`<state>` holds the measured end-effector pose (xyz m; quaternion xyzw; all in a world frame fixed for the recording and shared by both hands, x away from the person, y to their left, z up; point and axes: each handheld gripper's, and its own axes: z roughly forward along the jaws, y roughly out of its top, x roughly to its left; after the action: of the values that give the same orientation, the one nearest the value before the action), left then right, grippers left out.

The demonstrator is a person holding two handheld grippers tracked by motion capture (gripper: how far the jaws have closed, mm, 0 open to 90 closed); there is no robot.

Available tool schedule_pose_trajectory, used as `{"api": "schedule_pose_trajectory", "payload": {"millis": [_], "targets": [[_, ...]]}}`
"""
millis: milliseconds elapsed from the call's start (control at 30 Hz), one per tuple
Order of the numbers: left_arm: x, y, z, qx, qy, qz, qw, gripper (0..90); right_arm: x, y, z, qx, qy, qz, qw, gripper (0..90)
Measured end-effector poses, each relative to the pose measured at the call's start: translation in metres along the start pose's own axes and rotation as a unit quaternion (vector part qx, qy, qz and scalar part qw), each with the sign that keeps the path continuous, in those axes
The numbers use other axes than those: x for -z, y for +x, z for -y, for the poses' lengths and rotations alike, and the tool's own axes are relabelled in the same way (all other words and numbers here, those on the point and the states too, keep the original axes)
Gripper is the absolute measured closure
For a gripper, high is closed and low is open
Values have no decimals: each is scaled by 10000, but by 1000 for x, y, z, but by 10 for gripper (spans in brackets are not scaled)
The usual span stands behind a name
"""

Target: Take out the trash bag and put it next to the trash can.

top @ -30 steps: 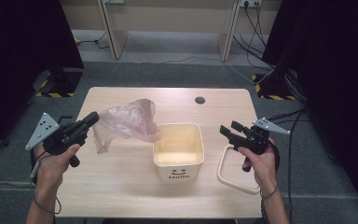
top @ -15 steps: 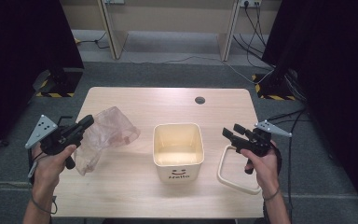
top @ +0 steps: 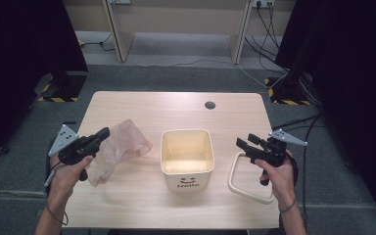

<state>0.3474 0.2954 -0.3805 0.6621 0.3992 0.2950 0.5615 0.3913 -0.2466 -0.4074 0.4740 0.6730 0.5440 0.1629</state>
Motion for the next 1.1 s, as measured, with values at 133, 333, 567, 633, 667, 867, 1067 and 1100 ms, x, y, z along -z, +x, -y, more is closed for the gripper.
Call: {"api": "schedule_pose_trajectory", "payload": {"millis": [133, 333, 567, 633, 667, 867, 1067, 1100], "targets": [[-9, -9, 13, -31, 271, 174, 9995, 894, 4, -2, 7, 31, 132, 39, 9999, 383], [-16, -20, 35, -93, 656, 364, 9971, 886, 13, -7, 13, -39, 133, 90, 9999, 383], [-14, -13, 53, 28, 939, 357, 9949, 856, 15, -10, 15, -83, 126, 116, 9998, 382], [-13, -10, 57, 73, 973, 295, 9948, 852, 14, -11, 16, -85, 142, 126, 9998, 382], [-13, -8, 59, 102, 990, 271, 9947, 850, 14, -10, 16, -107, 149, 115, 9998, 383], [-13, -4, 68, 173, 1059, 173, 9941, 781, 13, -9, 17, -91, 140, 113, 9998, 382], [-10, -5, 76, 273, 977, 86, 9948, 668, 15, -16, 20, -147, 153, 218, 9995, 382], [-8, -5, 76, 315, 921, 60, 9952, 602, 16, -17, 21, -153, 159, 227, 9995, 382]]}}
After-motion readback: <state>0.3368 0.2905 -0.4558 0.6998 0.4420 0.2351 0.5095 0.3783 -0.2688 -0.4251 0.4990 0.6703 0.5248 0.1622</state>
